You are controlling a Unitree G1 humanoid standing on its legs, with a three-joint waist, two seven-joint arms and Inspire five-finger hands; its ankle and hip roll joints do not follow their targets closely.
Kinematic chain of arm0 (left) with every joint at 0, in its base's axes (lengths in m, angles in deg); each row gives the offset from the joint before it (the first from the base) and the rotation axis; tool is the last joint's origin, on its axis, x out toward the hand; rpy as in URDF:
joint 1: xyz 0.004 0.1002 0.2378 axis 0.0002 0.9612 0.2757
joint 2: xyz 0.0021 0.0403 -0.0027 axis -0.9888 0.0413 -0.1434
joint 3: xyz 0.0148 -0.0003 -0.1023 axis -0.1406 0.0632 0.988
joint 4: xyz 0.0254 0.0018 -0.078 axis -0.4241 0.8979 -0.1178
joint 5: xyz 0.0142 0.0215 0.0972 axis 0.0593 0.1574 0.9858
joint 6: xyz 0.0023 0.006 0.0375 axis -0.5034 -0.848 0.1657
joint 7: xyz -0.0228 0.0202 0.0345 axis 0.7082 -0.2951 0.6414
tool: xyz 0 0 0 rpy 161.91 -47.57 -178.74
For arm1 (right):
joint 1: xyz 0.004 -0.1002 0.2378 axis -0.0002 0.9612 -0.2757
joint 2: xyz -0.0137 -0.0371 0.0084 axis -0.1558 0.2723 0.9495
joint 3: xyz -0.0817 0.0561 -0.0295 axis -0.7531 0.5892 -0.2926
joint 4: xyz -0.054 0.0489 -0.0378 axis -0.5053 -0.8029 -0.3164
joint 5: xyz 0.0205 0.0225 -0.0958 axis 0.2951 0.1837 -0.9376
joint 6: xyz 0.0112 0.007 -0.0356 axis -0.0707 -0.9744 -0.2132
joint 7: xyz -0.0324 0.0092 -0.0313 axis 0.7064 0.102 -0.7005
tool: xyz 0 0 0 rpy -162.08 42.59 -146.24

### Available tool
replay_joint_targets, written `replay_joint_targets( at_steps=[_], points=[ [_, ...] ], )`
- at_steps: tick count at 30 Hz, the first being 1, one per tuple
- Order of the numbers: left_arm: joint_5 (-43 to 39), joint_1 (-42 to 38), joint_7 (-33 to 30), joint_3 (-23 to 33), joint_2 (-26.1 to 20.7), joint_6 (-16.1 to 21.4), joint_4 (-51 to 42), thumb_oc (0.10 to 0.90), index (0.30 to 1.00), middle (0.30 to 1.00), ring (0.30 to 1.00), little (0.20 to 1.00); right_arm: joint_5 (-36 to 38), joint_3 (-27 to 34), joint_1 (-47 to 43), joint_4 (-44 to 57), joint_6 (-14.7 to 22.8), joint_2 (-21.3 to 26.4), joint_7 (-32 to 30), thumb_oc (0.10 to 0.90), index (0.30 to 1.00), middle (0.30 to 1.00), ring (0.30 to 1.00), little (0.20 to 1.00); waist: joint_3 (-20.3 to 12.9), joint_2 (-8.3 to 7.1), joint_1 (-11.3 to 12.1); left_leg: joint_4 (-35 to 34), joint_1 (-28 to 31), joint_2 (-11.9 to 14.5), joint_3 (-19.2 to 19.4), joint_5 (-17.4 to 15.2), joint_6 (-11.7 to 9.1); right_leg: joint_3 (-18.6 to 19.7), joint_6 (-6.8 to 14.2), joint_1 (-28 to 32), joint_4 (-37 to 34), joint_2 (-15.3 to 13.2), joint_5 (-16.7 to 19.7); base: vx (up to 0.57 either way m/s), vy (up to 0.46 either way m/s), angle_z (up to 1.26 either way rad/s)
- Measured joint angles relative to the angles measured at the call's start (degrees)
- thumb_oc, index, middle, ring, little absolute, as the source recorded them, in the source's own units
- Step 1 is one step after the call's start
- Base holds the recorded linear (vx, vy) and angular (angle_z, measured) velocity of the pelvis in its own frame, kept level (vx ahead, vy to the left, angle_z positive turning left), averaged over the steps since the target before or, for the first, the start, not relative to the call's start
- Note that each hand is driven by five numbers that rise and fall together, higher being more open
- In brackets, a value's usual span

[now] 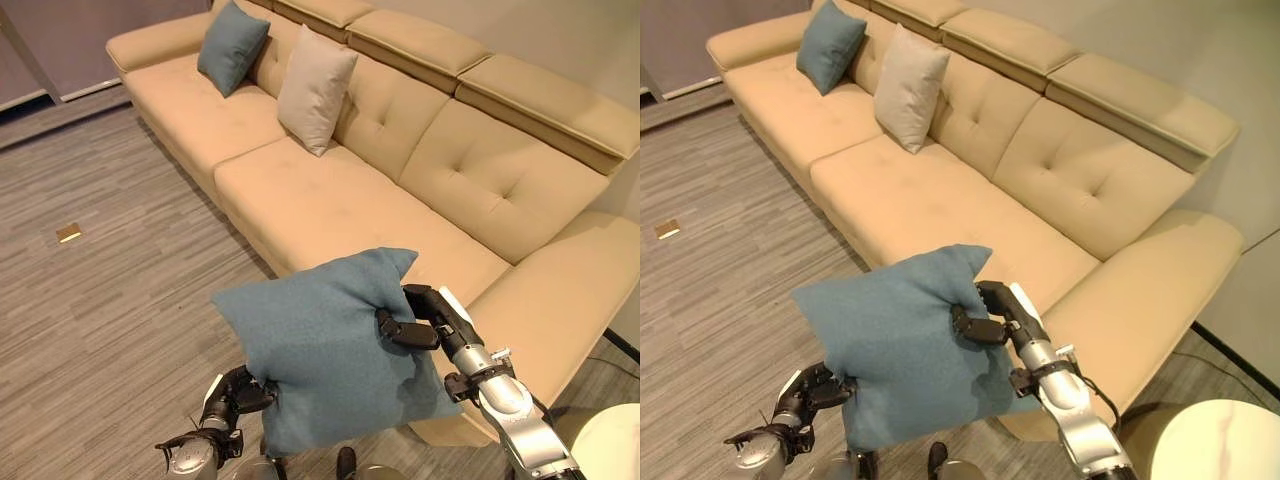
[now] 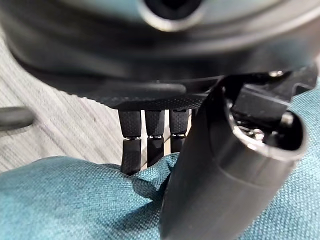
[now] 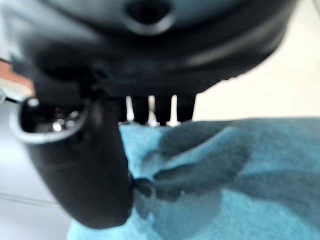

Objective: Pick up all the scattered cushions and arrange them neatly on the sofa.

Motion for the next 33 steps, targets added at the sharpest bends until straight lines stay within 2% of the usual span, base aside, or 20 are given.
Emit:
replay_joint_targets(
  at_steps=[2, 5, 6, 9, 10, 11, 13, 17, 18, 19, 20, 22, 23, 25, 26, 28, 30, 31, 32, 33],
  points=[
    [0.0, 0.5, -0.02, -0.04, 0.51, -0.82, 0.01, 0.4, 0.3, 0.3, 0.3, 0.3, -0.39, -0.18, 0.02, 0.0, -0.29, -0.34, -0.15, 0.4, 0.3, 0.3, 0.3, 0.3, -0.12, 0.24, 0.52, -2.43, 0.11, 0.1, -1.14, 0.62, -0.41, 1.04, 0.05, 2.29, -2.16, 0.93, 0.01, 0.27, 0.179, -0.36],
    [0.74, 1.25, -0.01, -0.35, 0.88, -1.49, 0.04, 0.4, 0.3, 0.3, 0.3, 0.3, -1.54, -0.5, 0.2, 0.0, -0.44, -0.59, -0.18, 0.4, 0.3, 0.3, 0.3, 0.3, -1.02, 1.82, 0.12, -6.31, 5.14, -0.88, -1.65, 2.25, 2.16, 2.44, 1.93, 5.66, -1.72, 1.29, -1.82, 0.24, 0.231, -0.46],
    [1.04, 0.77, -0.03, -0.38, 0.47, -1.49, 0.03, 0.4, 0.3, 0.3, 0.3, 0.3, -2.02, -0.48, 0.2, 0.07, -0.47, -1.18, -0.38, 0.4, 0.3, 0.3, 0.3, 0.3, -1.3, 1.74, -0.18, -6.39, 7.14, -2.78, -1.15, 6.39, 5.46, 3.83, 4.48, 4.71, 4.22, -0.67, -5.31, 0.21, 0.259, -0.6],
    [1.17, -0.41, -0.06, -0.42, -0.89, -1.45, -0.1, 0.4, 0.3, 0.3, 0.3, 0.3, -2.36, -0.71, 0.21, 0.95, -0.51, -1.85, -0.46, 0.4, 0.3, 0.3, 0.3, 0.3, -1.35, 1.69, -1.93, -6.63, 9.2, -5.19, -0.63, 5.98, 7.62, 3.98, 7.42, -4.36, 25.08, -4.05, -7.56, 0.2, 0.182, -0.14],
    [1.18, -1.38, -0.09, -0.42, -2.7, -1.46, -0.08, 0.4, 0.3, 0.3, 0.3, 0.3, -2.35, -1.28, 0.21, 1.19, -0.51, -2.52, -0.44, 0.4, 0.3, 0.3, 0.3, 0.3, -1.64, 1.15, -2.32, -6.62, 10.23, -6.59, -0.16, 5.12, 8.48, 3.89, 8.68, -8.82, 32.51, -6.23, -8.44, 0.18, 0.1, 0.11],
    [1.18, -1.85, -0.13, -0.21, -3.48, -1.45, -0.08, 0.4, 0.3, 0.3, 0.3, 0.3, -2.35, -1.53, 0.23, 1.19, -0.51, -2.93, -0.42, 0.4, 0.3, 0.3, 0.3, 0.3, -1.68, 1.07, -2.05, -6.61, 10.6, -6.85, 0.07, 5.12, 8.48, 3.95, 8.85, -9.95, 32.87, -6.61, -8.55, 0.21, 0.078, 0.0],
    [1.16, -2.17, -0.32, 0.99, -4.47, -1.31, -0.13, 0.4, 0.3, 0.3, 0.3, 0.3, -2.37, -1.71, 0.31, 1.04, -0.51, -4.06, -0.05, 0.4, 0.3, 0.3, 0.3, 0.3, -1.67, 1.12, -1.41, -6.55, 11.91, -6.81, -0.36, 3.63, 8.52, 3.91, 9.17, -11.51, 31.59, -6.14, -8.75, 0.2, 0.044, 0.03],
    [1.18, -1.85, -0.88, 2.48, -5.33, -1.31, -0.08, 0.4, 0.3, 0.3, 0.3, 0.3, -2.34, -4.05, -0.78, 1.0, -0.46, -4.51, 0.06, 0.4, 0.3, 0.3, 0.3, 0.3, -1.64, 1.03, -1.39, -7.12, 14.44, -6.89, -0.05, 1.9, 8.11, 2.98, 8.89, -12.74, 21.44, -4.04, -8.39, 0.2, 0.02, 0.02],
    [1.15, -1.63, -1.25, 2.65, -5.35, -1.16, -0.08, 0.4, 0.3, 0.3, 0.3, 0.3, -2.29, -4.33, -1.5, 0.89, -0.44, -4.43, 0.49, 0.4, 0.3, 0.3, 0.3, 0.3, -1.58, 1.03, -1.16, -7.14, 15.18, -6.78, 0.91, 0.32, 7.99, 0.44, 8.99, -14.8, 18.16, -3.8, -7.23, 0.18, -0.003, -0.28],
    [1.15, -1.43, -1.34, 2.92, -5.26, -1.18, 0.03, 0.4, 0.3, 0.3, 0.3, 0.3, -2.29, -4.61, -2.05, 0.84, -0.44, -4.44, 1.04, 0.4, 0.3, 0.3, 0.3, 0.3, -1.7, 0.76, -0.96, -7.15, 15.39, -6.86, 1.69, -0.08, 8.01, -0.07, 8.78, -16.39, 16.18, -3.55, -5.46, 0.23, -0.021, -0.29],
    [1.16, -1.33, -1.31, 2.5, -5.11, -1.26, 0.04, 0.4, 0.3, 0.3, 0.3, 0.3, -2.26, -4.63, -1.98, 0.71, -0.46, -4.33, 1.06, 0.4, 0.3, 0.3, 0.3, 0.3, -1.71, 0.37, -1.7, -7.17, 16.28, -7.19, 1.75, -0.88, 7.64, -1.33, 8.79, -17.3, 10.77, -3.5, -0.84, 0.32, -0.034, -0.22],
    [1.16, -0.49, -1.32, 2.5, -4.43, -1.29, 0.05, 0.4, 0.3, 0.3, 0.3, 0.3, -2.26, -4.33, -1.15, 0.5, -0.5, -4.22, 1.07, 0.4, 0.3, 0.3, 0.3, 0.3, -2.24, -0.79, -1.87, -7.16, 18.36, -7.98, 1.82, -2.11, 6.43, -2.34, 8.5, -15.88, 5.49, -3.74, 3.23, 0.27, -0.045, 0.01],
    [1.16, 0.1, -1.28, 1.98, -4.14, -1.3, 0.05, 0.4, 0.3, 0.3, 0.3, 0.3, -2.26, -3.76, 0.05, 0.51, -0.48, -4.21, 1.09, 0.4, 0.3, 0.3, 0.3, 0.3, -2.71, -1.5, -2.2, -7.14, 19.64, -8.44, 0.84, -2.86, 5.79, -1.53, 7.34, -14.04, 3.91, -3.5, 5.46, 0.26, -0.047, 0.25],
    [1.17, 0.99, -1.23, 1.06, -3.24, -1.31, 0.04, 0.4, 0.3, 0.3, 0.3, 0.3, -2.25, -2.3, 2.47, 0.43, -0.5, -3.83, 0.91, 0.4, 0.3, 0.3, 0.3, 0.3, -2.98, -1.04, -2.89, -6.51, 21.66, -7.31, -0.9, -4.24, 3.87, -0.07, 4.87, -11.05, 2.59, -2.1, 9.58, 0.25, -0.066, 0.44],
    [1.19, 1.49, -1.08, -0.14, -2.3, -1.33, 0.03, 0.4, 0.3, 0.3, 0.3, 0.3, -2.25, -0.84, 4.08, 0.26, -0.5, -3.25, 0.83, 0.4, 0.3, 0.3, 0.3, 0.3, -3.43, -0.38, -3.06, -2.97, 21.12, -5.37, -1.31, -6.08, 1.95, -1.24, 2.8, -9.0, 1.2, -0.71, 9.0, 0.16, -0.103, 0.36],
    [1.31, 1.36, -0.59, -0.52, -1.67, -1.39, 0.02, 0.4, 0.3, 0.3, 0.3, 0.3, -2.25, -0.17, 3.73, 0.23, -0.51, -2.19, 0.83, 0.4, 0.3, 0.3, 0.3, 0.3, -3.46, -0.56, -2.88, 6.0, 16.89, -4.3, -1.23, -7.94, 0.07, -1.72, 1.19, -7.74, -0.49, 0.06, 8.68, 0.07, -0.083, 0.14],
    [1.82, 0.72, -0.08, -1.04, -1.67, -1.41, 0.02, 0.4, 0.3, 0.3, 0.3, 0.3, -2.25, 0.23, 3.26, 0.26, -0.5, -1.35, 0.87, 0.4, 0.3, 0.3, 0.3, 0.3, -3.15, -1.85, -2.9, 23.15, 8.43, -3.1, -1.3, -8.55, -1.23, -1.32, 0.16, -6.49, -1.99, -0.37, 8.82, 0.14, -0.013, -0.11],
    [1.84, 0.89, -0.06, -1.55, -1.25, -1.44, 0.02, 0.4, 0.3, 0.3, 0.3, 0.3, -2.25, 0.37, 3.25, 0.28, -0.5, -0.82, 0.77, 0.4, 0.3, 0.3, 0.3, 0.3, -3.18, -1.6, -2.3, 27.94, 6.46, -2.2, -1.48, -9.49, -0.92, -0.88, -1.06, -4.94, -2.91, 0.14, 9.02, 0.22, 0.04, -0.25],
    [1.94, 0.89, -0.03, -1.9, -0.9, -1.53, 0.04, 0.4, 0.3, 0.3, 0.3, 0.3, -2.22, 0.43, 3.57, 0.32, -0.5, -0.66, 0.44, 0.4, 0.3, 0.3, 0.3, 0.3, -3.23, -1.25, -2.41, 29.35, 4.84, -1.72, -2.34, -10.21, -0.51, 0.16, -1.25, -3.78, -3.87, 0.88, 8.61, 0.19, 0.078, -0.53],
    [2.02, 0.78, -0.02, -1.76, -0.64, -1.5, -0.07, 0.4, 0.3, 0.3, 0.3, 0.3, -2.23, 0.55, 3.63, 0.35, -0.5, -0.43, -0.18, 0.4, 0.3, 0.3, 0.3, 0.3, -3.22, -1.62, -2.14, 26.36, 4.02, -1.83, -2.19, -10.61, 0.22, 1.47, -1.2, -1.75, -6.21, 1.29, 8.63, 0.21, 0.119, -0.58]
  ],
)
